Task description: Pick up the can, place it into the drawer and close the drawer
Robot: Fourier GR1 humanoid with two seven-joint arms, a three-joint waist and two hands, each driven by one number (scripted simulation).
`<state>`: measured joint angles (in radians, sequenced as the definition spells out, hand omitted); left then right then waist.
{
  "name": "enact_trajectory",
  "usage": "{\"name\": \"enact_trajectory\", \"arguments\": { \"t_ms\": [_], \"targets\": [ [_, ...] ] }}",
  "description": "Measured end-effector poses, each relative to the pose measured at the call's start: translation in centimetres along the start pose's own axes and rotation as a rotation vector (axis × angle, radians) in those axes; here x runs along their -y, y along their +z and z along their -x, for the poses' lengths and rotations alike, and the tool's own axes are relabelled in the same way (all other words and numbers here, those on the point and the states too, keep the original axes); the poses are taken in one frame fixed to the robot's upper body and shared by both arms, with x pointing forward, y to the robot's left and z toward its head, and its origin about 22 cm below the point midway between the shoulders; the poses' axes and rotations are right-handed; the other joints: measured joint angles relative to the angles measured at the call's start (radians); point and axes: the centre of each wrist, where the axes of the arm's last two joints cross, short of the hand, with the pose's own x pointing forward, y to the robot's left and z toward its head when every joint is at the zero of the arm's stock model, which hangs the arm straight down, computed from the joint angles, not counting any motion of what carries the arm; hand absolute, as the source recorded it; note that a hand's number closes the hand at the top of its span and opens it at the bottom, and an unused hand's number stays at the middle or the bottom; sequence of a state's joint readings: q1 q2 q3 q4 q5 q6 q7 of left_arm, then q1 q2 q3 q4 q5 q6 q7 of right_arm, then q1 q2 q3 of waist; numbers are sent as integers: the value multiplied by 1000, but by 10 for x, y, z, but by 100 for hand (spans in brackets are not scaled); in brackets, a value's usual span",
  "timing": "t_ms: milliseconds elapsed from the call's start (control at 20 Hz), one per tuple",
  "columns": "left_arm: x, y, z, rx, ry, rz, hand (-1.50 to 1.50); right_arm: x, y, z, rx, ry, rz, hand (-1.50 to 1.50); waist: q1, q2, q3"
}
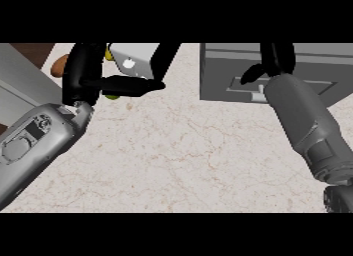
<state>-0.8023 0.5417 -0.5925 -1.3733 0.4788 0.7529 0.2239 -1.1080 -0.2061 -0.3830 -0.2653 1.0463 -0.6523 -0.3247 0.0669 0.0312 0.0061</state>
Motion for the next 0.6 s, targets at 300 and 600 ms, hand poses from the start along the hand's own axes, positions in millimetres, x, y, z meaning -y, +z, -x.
{"name": "enact_trajectory", "arguments": {
  "t_ms": [300,600],
  "targets": [
    [-4,6,8,-4,0,-12,-150,-2,-6,-14,-25,-240,20,-150,-6,-1,2],
    [-13,10,21,-17,-2,-29,-150,-2,-13,-31,-72,-485,41,-150,-22,-7,0]
  ]
}}
